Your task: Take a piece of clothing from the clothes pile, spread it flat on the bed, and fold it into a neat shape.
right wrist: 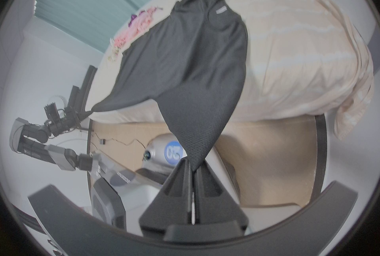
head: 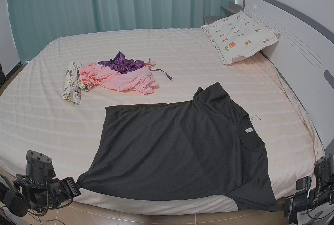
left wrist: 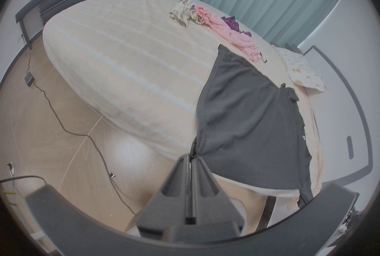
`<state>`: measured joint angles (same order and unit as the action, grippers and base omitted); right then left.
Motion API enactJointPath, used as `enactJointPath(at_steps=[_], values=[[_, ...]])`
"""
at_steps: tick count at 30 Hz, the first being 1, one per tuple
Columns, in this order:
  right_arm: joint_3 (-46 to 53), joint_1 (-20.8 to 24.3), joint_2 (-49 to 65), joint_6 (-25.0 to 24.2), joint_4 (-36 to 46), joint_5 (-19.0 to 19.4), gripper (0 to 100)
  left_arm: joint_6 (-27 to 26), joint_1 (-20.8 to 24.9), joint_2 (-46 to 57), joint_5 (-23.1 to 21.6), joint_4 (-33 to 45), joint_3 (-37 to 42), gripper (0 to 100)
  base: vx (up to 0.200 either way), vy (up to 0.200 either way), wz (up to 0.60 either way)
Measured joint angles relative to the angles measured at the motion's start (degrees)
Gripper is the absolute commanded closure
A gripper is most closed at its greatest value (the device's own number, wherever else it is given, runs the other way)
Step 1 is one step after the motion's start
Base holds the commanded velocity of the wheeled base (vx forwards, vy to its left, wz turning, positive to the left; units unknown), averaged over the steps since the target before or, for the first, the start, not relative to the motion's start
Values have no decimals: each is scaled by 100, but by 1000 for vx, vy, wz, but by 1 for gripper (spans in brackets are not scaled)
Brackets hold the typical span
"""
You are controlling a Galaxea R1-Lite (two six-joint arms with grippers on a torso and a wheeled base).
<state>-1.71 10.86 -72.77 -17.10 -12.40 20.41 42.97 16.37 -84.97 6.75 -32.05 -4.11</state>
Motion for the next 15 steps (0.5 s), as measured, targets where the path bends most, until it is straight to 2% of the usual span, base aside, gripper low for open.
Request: enactJointPath(at_steps=[5,15], values=[[-479,-10,538,-416,2,0,100,24,-133,57,-11,-2,-328,100,0,0,0],[-1521,-28,595,-594,-11,-51,100,49,-234,55,-20,-24,-658,100,0,0,0]])
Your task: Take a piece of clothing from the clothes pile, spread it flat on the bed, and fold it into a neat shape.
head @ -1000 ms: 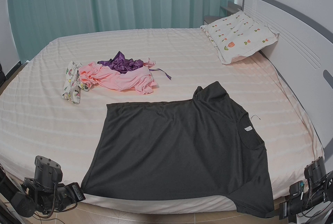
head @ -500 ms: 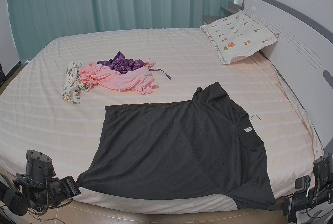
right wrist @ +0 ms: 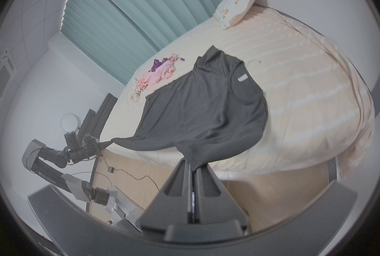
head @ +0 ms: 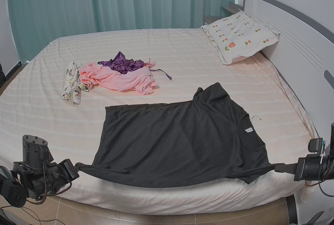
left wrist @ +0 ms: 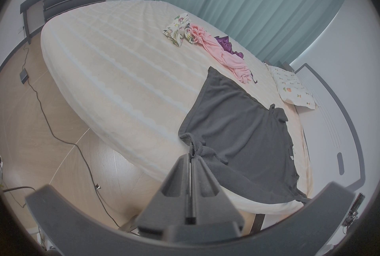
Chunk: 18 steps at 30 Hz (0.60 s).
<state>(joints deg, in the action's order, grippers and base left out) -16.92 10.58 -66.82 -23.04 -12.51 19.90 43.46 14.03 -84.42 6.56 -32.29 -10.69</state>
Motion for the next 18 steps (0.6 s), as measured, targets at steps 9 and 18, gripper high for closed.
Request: enactJointPath(at_steps=[9,18], values=[[-621,-48,-369,-5,-40,9,100,11,-84,-17,-21,-30,-179,100,0,0,0],[-1052,-105,-846,22,-46,5,100,137,-133,-315,-32,-46,-535,100,0,0,0]])
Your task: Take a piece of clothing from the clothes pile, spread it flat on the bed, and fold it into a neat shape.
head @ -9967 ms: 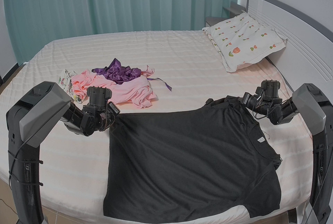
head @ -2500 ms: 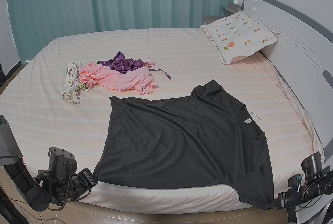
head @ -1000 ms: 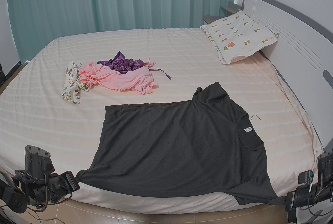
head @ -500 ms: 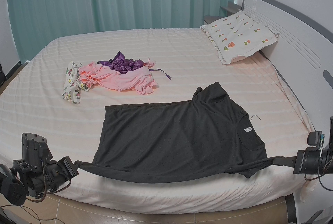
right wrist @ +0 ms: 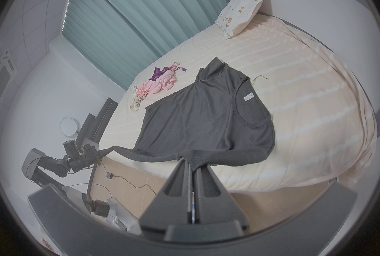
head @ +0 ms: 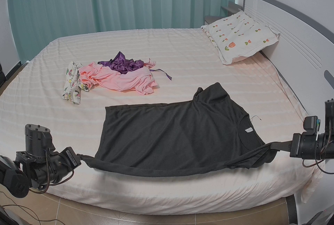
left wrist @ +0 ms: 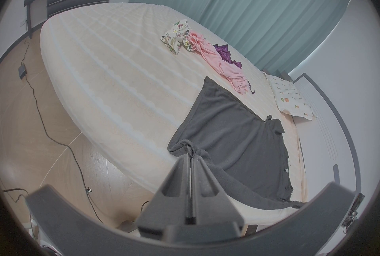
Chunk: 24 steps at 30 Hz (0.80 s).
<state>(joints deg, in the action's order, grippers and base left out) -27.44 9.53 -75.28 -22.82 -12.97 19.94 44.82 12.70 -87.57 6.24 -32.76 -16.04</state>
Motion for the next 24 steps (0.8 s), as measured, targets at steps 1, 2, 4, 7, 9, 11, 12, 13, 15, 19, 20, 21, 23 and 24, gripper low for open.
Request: enactJointPath(at_steps=[1,2,4,7,9,11,12,13,15,19,20,21,23,24], values=[[-48,-2,-63,5,-2,0,100,15,-2,-69,0,0,-40,100,0,0,0],[-108,-2,-146,11,-9,-2,100,30,-4,-155,0,0,-90,100,0,0,0],[-243,-2,-322,20,-60,-7,100,79,-6,-332,0,-4,-211,100,0,0,0],[-393,-9,-589,22,-262,-51,100,176,-11,-553,-4,-6,-390,100,0,0,0],[-496,-13,-802,22,-514,-155,100,235,-13,-700,-11,-9,-536,100,0,0,0],[-568,-13,-990,24,-725,-290,100,263,-22,-806,-17,-13,-645,100,0,0,0],[-601,-13,-1072,24,-818,-350,100,269,-26,-846,-23,-11,-683,100,0,0,0],[-662,-13,-1235,29,-978,-449,100,279,-30,-916,-45,-11,-746,100,0,0,0],[-745,-15,-1438,24,-1125,-544,100,288,-44,-1020,-77,-11,-831,100,0,0,0],[-933,-63,-1725,-11,-1215,-594,100,323,-102,-1175,-96,-13,-958,100,0,0,0],[-959,-94,-1764,-17,-1218,-594,100,360,-124,-1200,-96,-11,-975,100,0,0,0],[-974,-124,-1791,-22,-1218,-589,100,393,-141,-1218,-100,-13,-986,100,0,0,0],[-981,-174,-1805,-22,-1193,-578,100,472,-179,-1232,-118,-9,-991,100,0,0,0],[-981,-194,-1797,-22,-1182,-569,100,503,-193,-1224,-134,-9,-995,100,0,0,0]])
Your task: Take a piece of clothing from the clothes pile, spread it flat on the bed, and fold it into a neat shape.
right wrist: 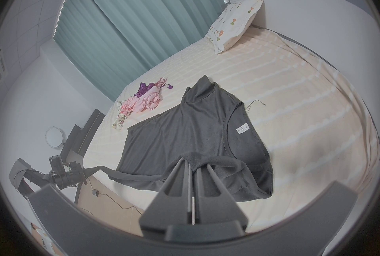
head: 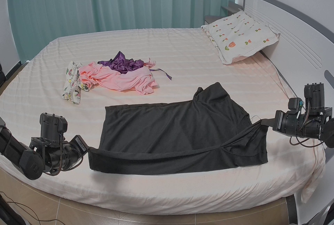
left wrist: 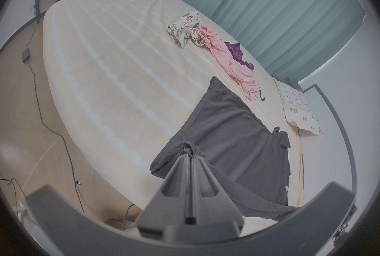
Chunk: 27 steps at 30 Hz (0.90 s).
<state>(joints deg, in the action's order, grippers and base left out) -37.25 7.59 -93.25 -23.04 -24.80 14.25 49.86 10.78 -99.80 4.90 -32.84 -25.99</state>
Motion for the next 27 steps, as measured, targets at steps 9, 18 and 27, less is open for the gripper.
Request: enactJointPath(at_steps=[9,18,27], values=[[173,-182,383,16,255,171,100,171,-199,628,-357,55,194,100,0,0,0],[355,-195,628,49,239,323,100,173,-251,788,-386,38,267,100,0,0,0],[-141,-178,149,29,205,340,100,206,-260,55,-367,13,-132,100,0,0,0]])
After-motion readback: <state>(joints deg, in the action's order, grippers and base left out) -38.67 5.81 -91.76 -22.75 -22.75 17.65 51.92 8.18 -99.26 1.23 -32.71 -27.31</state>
